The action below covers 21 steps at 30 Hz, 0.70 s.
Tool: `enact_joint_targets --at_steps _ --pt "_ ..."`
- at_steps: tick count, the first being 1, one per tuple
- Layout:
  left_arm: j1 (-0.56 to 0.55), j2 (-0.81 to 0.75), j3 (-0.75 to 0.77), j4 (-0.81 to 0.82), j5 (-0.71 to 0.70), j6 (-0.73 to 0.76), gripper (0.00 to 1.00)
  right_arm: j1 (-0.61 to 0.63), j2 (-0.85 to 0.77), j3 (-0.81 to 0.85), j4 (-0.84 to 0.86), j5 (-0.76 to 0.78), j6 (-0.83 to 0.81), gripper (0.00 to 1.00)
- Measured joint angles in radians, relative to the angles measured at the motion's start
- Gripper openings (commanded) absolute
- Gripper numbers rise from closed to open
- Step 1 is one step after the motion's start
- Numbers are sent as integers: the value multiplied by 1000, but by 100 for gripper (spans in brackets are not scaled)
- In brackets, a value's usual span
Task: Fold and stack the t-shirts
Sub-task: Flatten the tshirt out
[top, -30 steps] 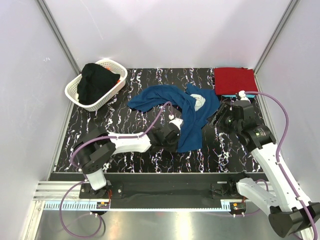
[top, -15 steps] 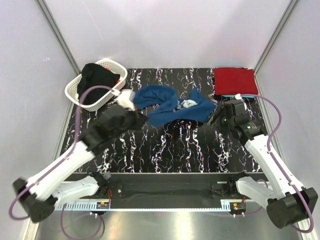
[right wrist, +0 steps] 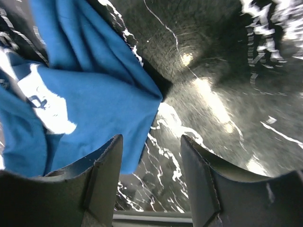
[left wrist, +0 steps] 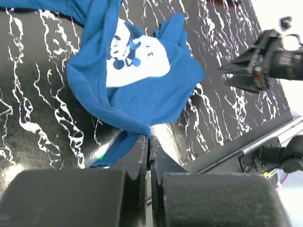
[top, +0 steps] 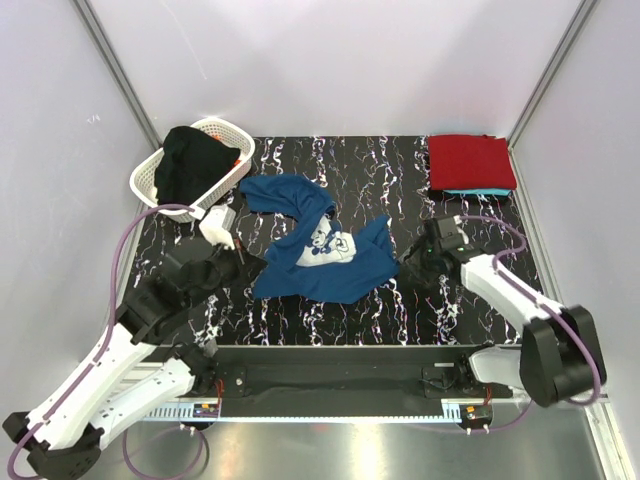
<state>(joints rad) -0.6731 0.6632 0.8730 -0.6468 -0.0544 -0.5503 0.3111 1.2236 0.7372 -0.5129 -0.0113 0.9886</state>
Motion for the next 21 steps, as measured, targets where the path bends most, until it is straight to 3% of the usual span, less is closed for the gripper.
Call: enact_joint_targets --at_steps 8,11,14,15,18,21 --pt "0 -26 0 -11 21 3 0 92 188 -26 195 -17 80 61" --pt "0 -25 0 -11 21 5 0 101 245 -24 232 -3 89 56" --pt "0 -15 0 -9 20 12 0 101 284 -12 254 20 89 41" --pt "0 -11 1 -8 18 15 0 101 294 -3 257 32 82 26" --pt "0 13 3 6 16 19 0 101 315 24 257 77 55 0" --pt "0 62 23 21 17 21 0 95 314 61 241 120 30 0"
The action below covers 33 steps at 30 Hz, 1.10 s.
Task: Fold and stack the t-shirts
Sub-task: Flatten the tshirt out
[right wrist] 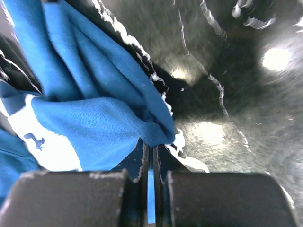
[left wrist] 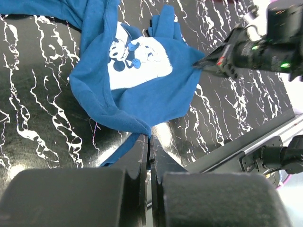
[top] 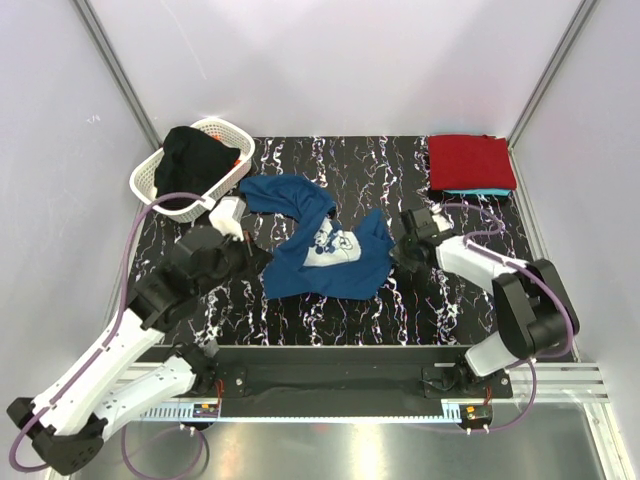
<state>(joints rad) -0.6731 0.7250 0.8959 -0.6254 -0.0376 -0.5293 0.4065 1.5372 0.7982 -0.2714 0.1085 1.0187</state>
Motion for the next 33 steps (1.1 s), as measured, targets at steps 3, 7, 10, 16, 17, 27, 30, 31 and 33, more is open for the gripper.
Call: enact_joint_targets --at_steps 3,7,10,16,17,27,30,31,33 --pt "0 85 82 -5 0 10 0 -38 -68 72 -124 44 -41 0" --pt "0 220 311 -10 10 27 0 -90 -317 284 -365 156 -129 0" --pt "0 259 479 13 14 39 0 -96 -494 504 -425 216 -201 0" --pt "11 201 533 66 -16 75 0 -97 -599 657 -403 224 -316 0" --pt "24 188 501 73 -15 80 0 -97 -579 630 -394 214 -332 0" --pt "507 182 -19 2 126 93 0 -96 -46 403 -262 -60 -399 16" --pt "591 167 -79 -10 182 102 0 -92 81 421 -235 -115 -401 44" --pt "595 158 -97 -2 201 103 0 -90 114 437 -246 -115 -402 48" --pt "595 137 -132 18 233 103 0 -89 161 474 -262 -93 -393 54"
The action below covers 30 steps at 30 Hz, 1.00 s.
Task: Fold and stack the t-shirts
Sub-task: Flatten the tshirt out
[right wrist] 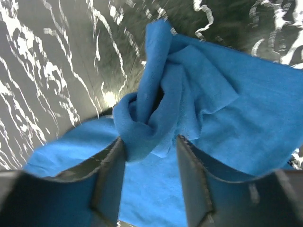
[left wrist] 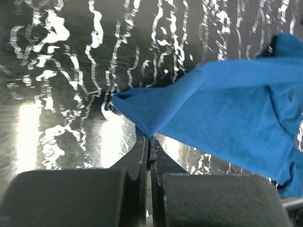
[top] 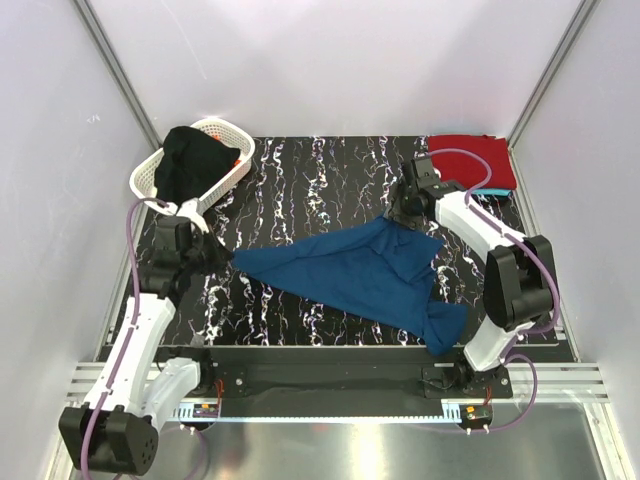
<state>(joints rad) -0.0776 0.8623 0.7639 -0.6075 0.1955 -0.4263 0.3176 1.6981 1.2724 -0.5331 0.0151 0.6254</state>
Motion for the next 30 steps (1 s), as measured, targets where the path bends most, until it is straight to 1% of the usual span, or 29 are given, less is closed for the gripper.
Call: enact_joint_targets --at_steps 2,4,7,9,10,12,18,20,22,30 --pt "0 -12 -32 21 18 -1 0 -5 7 27 -28 28 16 56" --pt "0 -13 -60 39 26 -4 0 -17 -2 50 -53 57 57 56" --pt "0 7 -80 65 27 -12 0 -40 -25 44 -74 88 126 47" --pt "5 29 -83 85 29 -20 0 -53 -42 17 -74 102 168 38" --pt "9 39 -84 95 31 -24 0 -58 -47 2 -76 106 184 35" --pt "20 51 -84 113 39 -35 0 -68 -47 -30 -80 107 211 32" --pt "34 57 -87 158 66 -48 0 -100 -11 -92 -56 98 263 33" --pt "35 57 -90 169 79 -52 0 -113 7 -119 -20 91 288 38" --pt "35 56 -98 181 88 -54 0 -122 27 -147 13 80 313 40" --pt "36 56 -104 185 94 -54 0 -126 93 -158 79 71 375 39"
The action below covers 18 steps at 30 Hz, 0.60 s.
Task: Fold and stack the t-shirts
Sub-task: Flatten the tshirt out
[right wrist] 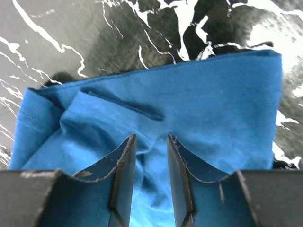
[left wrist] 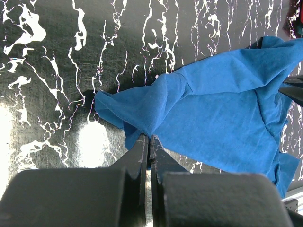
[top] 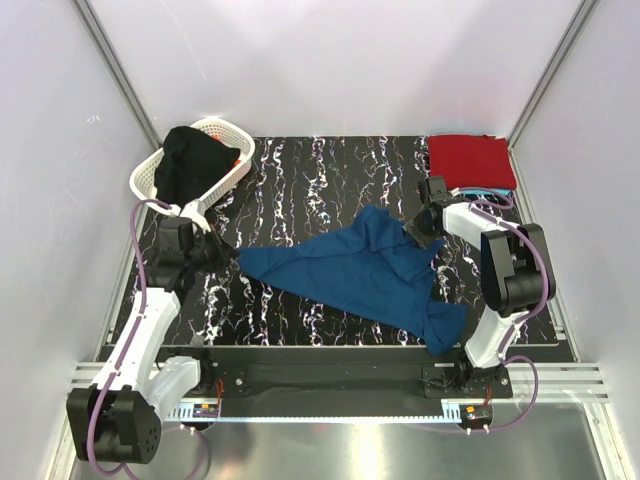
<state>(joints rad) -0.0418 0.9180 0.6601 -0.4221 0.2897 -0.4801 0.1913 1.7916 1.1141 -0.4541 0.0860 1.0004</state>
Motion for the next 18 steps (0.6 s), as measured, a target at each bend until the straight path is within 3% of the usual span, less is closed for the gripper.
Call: enact_joint_targets --at_steps 7,10,13,18 --pt "0 0 0 6 6 0 0 0 32 0 39 24 23 35" --pt "0 0 0 7 6 0 0 0 36 0 50 32 24 13" --pt "0 0 0 7 6 0 0 0 39 0 58 52 21 1" --pt "0 -10 0 6 5 0 0 -1 5 -1 49 114 -30 1"
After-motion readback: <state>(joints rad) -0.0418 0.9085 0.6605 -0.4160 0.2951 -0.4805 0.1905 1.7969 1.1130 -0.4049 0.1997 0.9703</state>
